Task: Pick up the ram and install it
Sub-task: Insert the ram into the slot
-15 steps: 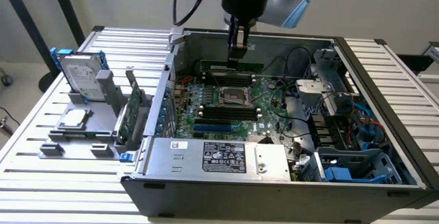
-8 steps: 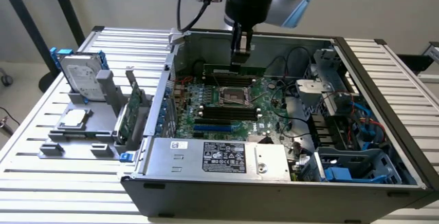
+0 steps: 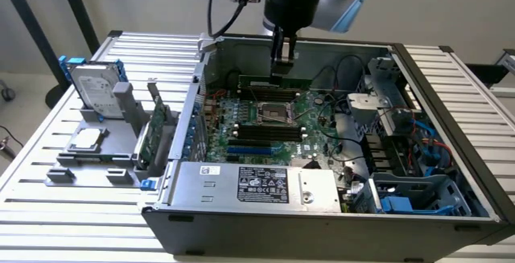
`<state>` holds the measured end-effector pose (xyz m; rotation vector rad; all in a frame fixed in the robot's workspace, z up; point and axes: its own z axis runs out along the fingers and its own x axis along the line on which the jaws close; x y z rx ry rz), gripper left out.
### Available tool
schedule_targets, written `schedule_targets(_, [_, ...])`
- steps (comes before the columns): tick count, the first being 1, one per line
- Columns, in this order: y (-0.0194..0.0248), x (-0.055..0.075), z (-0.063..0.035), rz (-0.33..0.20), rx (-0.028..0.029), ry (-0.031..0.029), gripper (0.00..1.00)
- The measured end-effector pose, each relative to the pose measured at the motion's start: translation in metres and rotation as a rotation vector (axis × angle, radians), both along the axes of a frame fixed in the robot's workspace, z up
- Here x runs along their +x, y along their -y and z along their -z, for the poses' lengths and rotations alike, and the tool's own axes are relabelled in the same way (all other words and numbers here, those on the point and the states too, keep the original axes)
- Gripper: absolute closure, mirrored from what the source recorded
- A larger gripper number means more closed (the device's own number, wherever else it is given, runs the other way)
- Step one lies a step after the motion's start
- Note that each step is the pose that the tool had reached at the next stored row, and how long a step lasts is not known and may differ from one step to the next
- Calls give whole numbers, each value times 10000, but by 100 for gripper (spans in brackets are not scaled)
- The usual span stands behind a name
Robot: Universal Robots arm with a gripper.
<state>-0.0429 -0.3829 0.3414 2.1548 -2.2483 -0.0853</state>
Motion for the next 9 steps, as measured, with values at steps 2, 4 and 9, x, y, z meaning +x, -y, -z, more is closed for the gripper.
schedule_targets(2, [0,0,0,0,0,0,87])
schedule_targets(4, [0,0,0,0,0,0,87])
schedule_targets(9, [3,-2,46,4,-2,85,87])
